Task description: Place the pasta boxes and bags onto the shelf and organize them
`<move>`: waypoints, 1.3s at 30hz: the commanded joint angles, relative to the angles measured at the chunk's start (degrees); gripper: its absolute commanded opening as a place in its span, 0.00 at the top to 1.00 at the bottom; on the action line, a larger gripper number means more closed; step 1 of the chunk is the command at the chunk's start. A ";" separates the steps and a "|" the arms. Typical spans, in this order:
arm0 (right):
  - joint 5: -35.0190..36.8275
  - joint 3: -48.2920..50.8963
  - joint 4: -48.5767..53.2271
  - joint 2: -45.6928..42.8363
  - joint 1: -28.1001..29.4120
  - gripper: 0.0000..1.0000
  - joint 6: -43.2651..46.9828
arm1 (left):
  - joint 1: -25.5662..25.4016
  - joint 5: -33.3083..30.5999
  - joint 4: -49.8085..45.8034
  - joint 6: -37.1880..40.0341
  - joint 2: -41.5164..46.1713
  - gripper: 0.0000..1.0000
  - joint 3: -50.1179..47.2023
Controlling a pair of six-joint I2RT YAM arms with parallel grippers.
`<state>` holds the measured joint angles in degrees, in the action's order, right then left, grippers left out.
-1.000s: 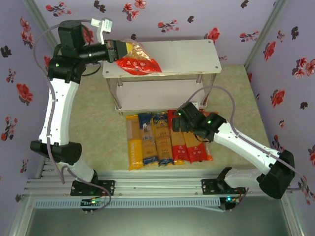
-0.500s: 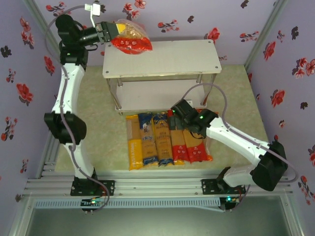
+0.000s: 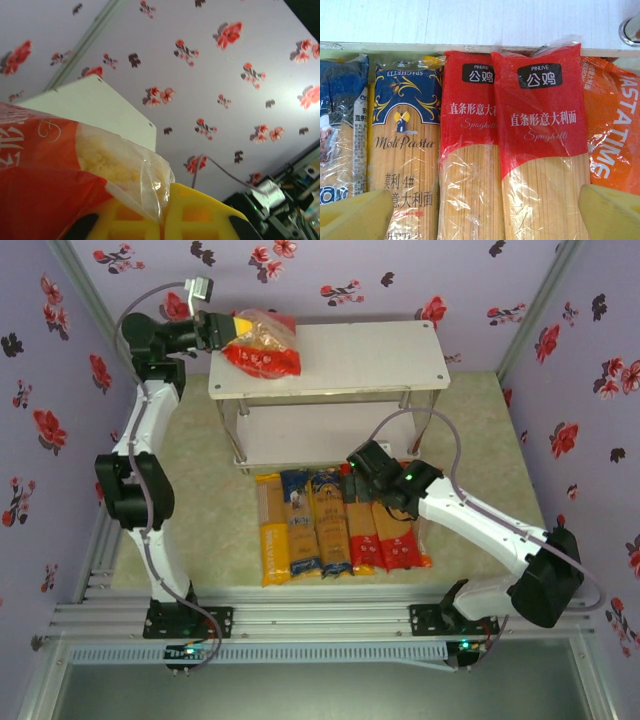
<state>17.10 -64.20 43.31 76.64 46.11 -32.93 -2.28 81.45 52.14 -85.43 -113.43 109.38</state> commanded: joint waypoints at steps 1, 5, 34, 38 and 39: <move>-0.66 -1.61 -0.17 0.44 -0.37 0.04 0.50 | 0.79 1.75 6.63 -1.52 5.70 1.00 -4.22; -0.89 -1.37 -0.04 -0.38 -0.35 0.04 0.15 | 1.49 2.72 8.27 -4.45 7.14 1.00 -8.64; -0.92 -1.75 -0.16 0.42 -0.38 0.04 -0.07 | 9.45 2.07 9.21 -11.16 5.57 0.57 -10.39; -0.36 -1.89 0.23 0.27 -0.39 0.04 0.19 | 9.56 2.13 7.65 -9.90 6.68 0.01 -10.69; -0.23 -1.85 0.37 0.26 -0.37 0.04 0.17 | 9.60 2.15 6.70 -9.16 7.02 0.01 -10.70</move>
<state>16.29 -64.45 43.31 76.58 46.02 -32.97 7.09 83.99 60.23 -97.01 -108.77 98.08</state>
